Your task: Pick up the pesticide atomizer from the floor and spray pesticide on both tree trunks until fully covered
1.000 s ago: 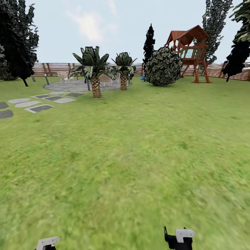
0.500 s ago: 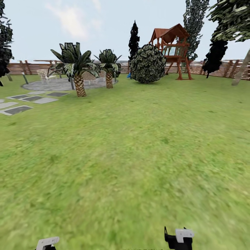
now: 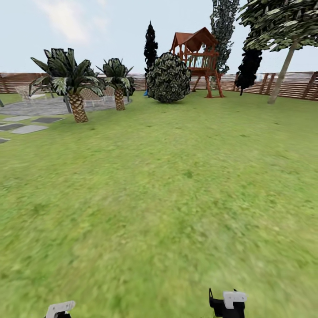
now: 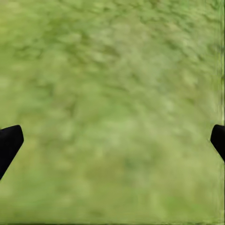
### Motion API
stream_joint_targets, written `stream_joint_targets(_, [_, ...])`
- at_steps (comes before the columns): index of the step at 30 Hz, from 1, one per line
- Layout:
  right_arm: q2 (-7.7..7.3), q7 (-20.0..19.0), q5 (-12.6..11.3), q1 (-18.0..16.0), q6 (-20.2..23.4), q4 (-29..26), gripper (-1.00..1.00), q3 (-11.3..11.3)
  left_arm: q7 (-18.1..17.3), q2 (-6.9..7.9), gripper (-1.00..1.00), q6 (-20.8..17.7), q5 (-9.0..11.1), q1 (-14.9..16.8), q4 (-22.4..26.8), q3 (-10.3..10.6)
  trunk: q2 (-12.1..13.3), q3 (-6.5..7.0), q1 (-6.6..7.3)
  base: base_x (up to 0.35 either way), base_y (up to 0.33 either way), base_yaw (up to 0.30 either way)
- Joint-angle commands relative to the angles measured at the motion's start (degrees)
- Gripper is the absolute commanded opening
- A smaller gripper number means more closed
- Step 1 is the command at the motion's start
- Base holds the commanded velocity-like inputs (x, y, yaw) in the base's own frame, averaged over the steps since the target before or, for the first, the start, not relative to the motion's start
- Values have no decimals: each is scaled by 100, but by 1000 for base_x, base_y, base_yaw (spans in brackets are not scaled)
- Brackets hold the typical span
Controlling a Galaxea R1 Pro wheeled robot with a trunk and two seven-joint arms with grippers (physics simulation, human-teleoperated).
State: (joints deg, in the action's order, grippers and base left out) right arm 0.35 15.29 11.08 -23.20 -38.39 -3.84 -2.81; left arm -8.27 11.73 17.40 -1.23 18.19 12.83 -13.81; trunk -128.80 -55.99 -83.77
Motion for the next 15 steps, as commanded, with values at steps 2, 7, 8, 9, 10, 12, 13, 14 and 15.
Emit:
stream_joint_targets(2, [0,0,0,0,1,1,100,0,1,3,-100,0,0,3,1,-4,0,-13,0,0,-272,-223])
stream_joint_targets(7, [-6,0,0,0,-1,-2,100,0,1,5,-100,0,1,4,1,0,0,-45,0,0,-272,-223])
stream_joint_targets(8, [-7,0,0,0,-1,-2,100,0,1,5,-100,0,1,2,4,0,0,-52,0,0,-272,-223])
stream_joint_targets(9, [-8,0,0,0,1,-2,100,0,1,6,-100,0,0,2,5,-1,0,-58,0,0,-272,-223])
stream_joint_targets(10, [-8,1,0,0,0,-1,100,0,1,7,-100,0,0,1,5,-3,0,-65,0,0,-272,-223])
stream_joint_targets(12, [-7,0,0,0,3,-2,100,0,1,9,-100,0,0,2,3,-1,0,-77,0,0,-272,-223])
stream_joint_targets(13, [-8,0,0,0,3,-2,100,0,1,7,-100,0,0,1,3,0,0,-84,0,0,-272,-224])
stream_joint_targets(14, [-7,1,0,0,2,-3,100,0,1,9,-100,0,0,1,3,1,0,-90,0,0,-272,-225])
stream_joint_targets(15, [-7,1,0,0,1,-3,100,0,1,7,-100,0,0,2,4,-1,0,-96,0,0,-272,-225])
